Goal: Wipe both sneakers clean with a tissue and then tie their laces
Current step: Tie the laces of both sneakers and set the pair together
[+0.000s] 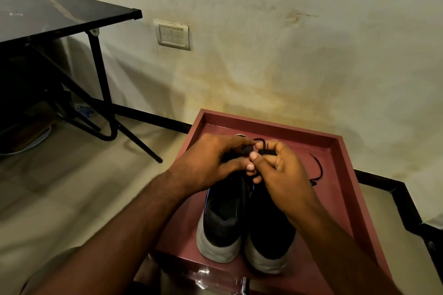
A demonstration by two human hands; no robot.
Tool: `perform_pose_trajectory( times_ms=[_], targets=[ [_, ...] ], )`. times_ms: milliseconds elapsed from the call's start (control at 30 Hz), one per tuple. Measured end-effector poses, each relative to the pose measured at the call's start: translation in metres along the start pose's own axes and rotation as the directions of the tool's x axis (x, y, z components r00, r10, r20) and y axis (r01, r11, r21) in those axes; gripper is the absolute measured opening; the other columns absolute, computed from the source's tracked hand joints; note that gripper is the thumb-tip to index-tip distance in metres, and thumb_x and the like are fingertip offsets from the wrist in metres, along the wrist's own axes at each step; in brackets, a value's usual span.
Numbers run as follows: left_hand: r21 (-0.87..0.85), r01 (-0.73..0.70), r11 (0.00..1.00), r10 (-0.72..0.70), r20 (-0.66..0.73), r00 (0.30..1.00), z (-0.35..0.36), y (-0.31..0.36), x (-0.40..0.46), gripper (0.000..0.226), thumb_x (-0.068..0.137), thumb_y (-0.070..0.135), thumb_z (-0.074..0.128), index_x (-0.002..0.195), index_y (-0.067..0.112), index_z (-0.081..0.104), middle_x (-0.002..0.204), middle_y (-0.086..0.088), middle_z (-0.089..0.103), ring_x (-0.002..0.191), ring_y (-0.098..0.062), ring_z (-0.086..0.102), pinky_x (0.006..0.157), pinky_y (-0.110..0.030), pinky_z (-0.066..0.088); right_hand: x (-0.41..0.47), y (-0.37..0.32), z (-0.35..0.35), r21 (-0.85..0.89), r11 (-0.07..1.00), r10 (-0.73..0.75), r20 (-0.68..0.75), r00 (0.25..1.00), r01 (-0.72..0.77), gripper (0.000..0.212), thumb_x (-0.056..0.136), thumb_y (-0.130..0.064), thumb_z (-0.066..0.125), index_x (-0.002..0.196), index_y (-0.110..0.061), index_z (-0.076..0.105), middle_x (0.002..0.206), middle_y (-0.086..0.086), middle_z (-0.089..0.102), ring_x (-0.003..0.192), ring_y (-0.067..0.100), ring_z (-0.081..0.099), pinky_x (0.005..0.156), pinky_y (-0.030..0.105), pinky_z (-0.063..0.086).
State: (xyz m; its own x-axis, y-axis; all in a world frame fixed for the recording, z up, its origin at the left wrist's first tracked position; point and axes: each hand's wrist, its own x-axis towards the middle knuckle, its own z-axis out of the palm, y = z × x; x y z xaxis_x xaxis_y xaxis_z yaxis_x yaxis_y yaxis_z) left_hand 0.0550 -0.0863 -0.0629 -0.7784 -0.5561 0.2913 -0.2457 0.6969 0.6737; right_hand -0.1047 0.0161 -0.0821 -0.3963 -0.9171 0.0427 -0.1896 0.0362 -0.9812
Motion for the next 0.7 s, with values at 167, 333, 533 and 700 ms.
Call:
perform_pose_trajectory(
  times_ms=[167,333,533,700],
  targets=[
    [0.319,-0.119,0.940,0.124,0.007,0.992,0.010,0.007,0.000,0.063,0.093,0.034,0.072,0.150,0.025,0.045,0.125,0.006,0.057,0.103,-0.005,0.058,0.084,-0.028,0.057,0.000,0.000,-0.001,0.070,0.995,0.065,0.020,0.998,-0.066,0.016,0.104,-0.032,0.061,0.117,-0.022,0.065,0.098,0.004,0.081,0.092,0.021,0.079,0.090,0.048,0.061],
    [0.437,-0.203,0.876,0.259,-0.073,0.963,0.007,0.012,-0.003,0.038,0.098,0.037,0.051,0.133,0.025,0.060,0.111,0.002,0.073,0.094,-0.018,0.071,0.069,-0.040,0.061,0.001,0.000,-0.002,0.072,0.991,0.114,0.028,0.993,-0.116,0.024,0.107,-0.023,0.055,0.131,-0.023,0.057,0.097,0.004,0.077,0.089,0.015,0.075,0.084,0.036,0.062],
    [0.438,-0.138,0.888,0.153,0.001,0.988,0.000,0.011,0.001,0.020,0.098,0.026,0.067,0.115,0.027,0.076,0.105,0.005,0.074,0.094,-0.013,0.069,0.074,-0.039,0.059,-0.005,-0.003,-0.004,0.001,0.993,0.120,0.160,0.980,-0.122,0.051,0.096,-0.011,0.071,0.138,-0.028,0.048,0.101,0.001,0.076,0.099,0.013,0.073,0.094,0.032,0.059],
    [0.355,-0.099,0.930,0.097,0.022,0.995,0.002,0.009,0.002,0.024,0.098,0.033,0.067,0.119,0.023,0.076,0.106,0.003,0.073,0.097,-0.012,0.067,0.082,-0.039,0.058,-0.004,0.000,-0.001,-0.071,0.997,0.026,0.035,0.999,-0.023,0.035,0.091,-0.013,0.077,0.118,-0.027,0.060,0.095,0.000,0.075,0.091,0.014,0.073,0.091,0.040,0.061]
  ],
)
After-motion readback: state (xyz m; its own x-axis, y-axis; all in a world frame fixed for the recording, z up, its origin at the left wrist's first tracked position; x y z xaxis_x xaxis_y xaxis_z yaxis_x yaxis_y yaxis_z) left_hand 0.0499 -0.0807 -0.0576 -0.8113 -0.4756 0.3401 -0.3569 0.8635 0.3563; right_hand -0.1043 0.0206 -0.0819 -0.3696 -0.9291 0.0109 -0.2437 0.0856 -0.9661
